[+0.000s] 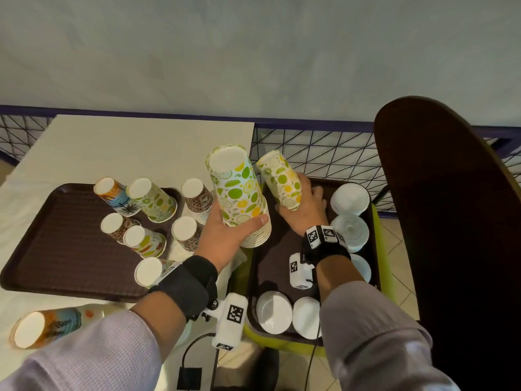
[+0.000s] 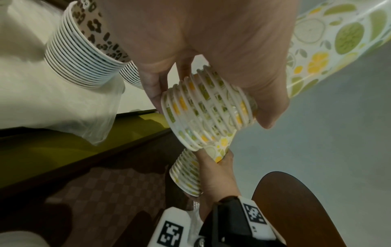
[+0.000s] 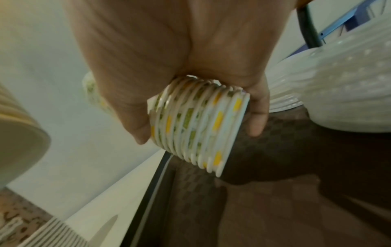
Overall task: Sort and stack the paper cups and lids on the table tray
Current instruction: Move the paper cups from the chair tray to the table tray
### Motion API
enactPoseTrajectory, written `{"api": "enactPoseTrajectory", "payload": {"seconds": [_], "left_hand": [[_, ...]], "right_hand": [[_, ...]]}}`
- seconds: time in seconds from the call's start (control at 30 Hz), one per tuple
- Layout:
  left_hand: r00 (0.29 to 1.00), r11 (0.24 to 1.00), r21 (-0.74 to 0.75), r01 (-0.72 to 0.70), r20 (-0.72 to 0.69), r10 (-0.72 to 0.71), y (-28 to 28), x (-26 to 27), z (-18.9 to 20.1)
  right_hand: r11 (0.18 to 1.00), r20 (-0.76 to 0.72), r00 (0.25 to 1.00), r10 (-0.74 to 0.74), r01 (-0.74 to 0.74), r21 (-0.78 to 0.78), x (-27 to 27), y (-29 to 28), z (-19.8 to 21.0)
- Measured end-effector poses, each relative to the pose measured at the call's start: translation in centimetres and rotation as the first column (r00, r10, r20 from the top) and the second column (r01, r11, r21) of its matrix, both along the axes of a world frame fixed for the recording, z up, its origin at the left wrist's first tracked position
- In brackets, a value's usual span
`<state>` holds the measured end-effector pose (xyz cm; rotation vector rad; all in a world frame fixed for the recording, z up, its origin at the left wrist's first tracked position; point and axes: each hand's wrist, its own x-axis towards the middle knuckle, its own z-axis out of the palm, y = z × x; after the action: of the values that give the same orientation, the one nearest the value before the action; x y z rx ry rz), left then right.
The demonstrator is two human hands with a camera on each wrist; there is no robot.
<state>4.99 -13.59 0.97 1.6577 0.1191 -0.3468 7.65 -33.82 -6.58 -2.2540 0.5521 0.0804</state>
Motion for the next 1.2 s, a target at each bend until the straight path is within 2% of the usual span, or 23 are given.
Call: {"api": "enactPoseTrajectory", "payload": {"seconds": [0.13, 0.3, 0.47, 0.6, 0.77, 0.87, 0.93, 1.03, 1.13, 1.2], "left_hand": [[1.000, 1.000, -0.002, -0.001, -0.017, 0.001, 0.2, -0.4, 1.6], [0.989, 0.995, -0.029, 0.093, -0.116, -0.095, 0.6, -1.5, 5.7], [0.970, 0.975, -0.063, 0.213, -0.107, -0.218, 2.3, -3.9, 12.3], [0.922, 0.922, -0.026, 0.387, 0.004, -0.387, 5.7, -6.3, 18.1], [0.803, 0.808, -0.022, 0.589, 0.126, -0.582, 12.7, -10.1, 24.2], [0.750, 0.763, -0.016, 0.646, 0.200, -0.631, 18.4, -12.0, 26.7], [0.743, 0.756, -0.041, 0.654, 0.226, -0.630, 22.3, -12.7, 27.9], [0.744, 0.762, -0.031, 0.647, 0.246, -0.621, 28.2, -12.7, 28.4], [0.775, 0.793, -0.023, 0.609, 0.231, -0.588, 33.8, -12.2, 27.9], [0.813, 0.832, -0.004, 0.555, 0.218, -0.541, 37.4, -11.7, 26.8]], "right_hand": [[0.989, 0.166, 0.977, -0.133, 0.120, 0.083, -1.1, 0.1, 1.4], [0.925, 0.289, 0.890, -0.353, 0.284, 0.254, -4.3, 0.0, 5.0], [0.877, 0.411, 0.800, -0.437, 0.277, 0.393, -10.1, 2.3, 10.1], [0.859, 0.478, 0.736, -0.480, 0.285, 0.425, -15.2, 6.6, 14.8], [0.855, 0.548, 0.690, -0.473, 0.208, 0.476, -21.3, 13.7, 20.1], [0.852, 0.534, 0.682, -0.500, 0.274, 0.447, -24.1, 18.1, 22.3], [0.834, 0.541, 0.654, -0.528, 0.281, 0.474, -25.7, 21.2, 23.6], [0.821, 0.588, 0.617, -0.523, 0.180, 0.541, -27.4, 25.5, 25.2], [0.816, 0.609, 0.640, -0.468, 0.049, 0.575, -28.3, 28.7, 26.0], [0.788, 0.577, 0.684, -0.445, -0.007, 0.616, -28.1, 30.5, 26.4]]}}
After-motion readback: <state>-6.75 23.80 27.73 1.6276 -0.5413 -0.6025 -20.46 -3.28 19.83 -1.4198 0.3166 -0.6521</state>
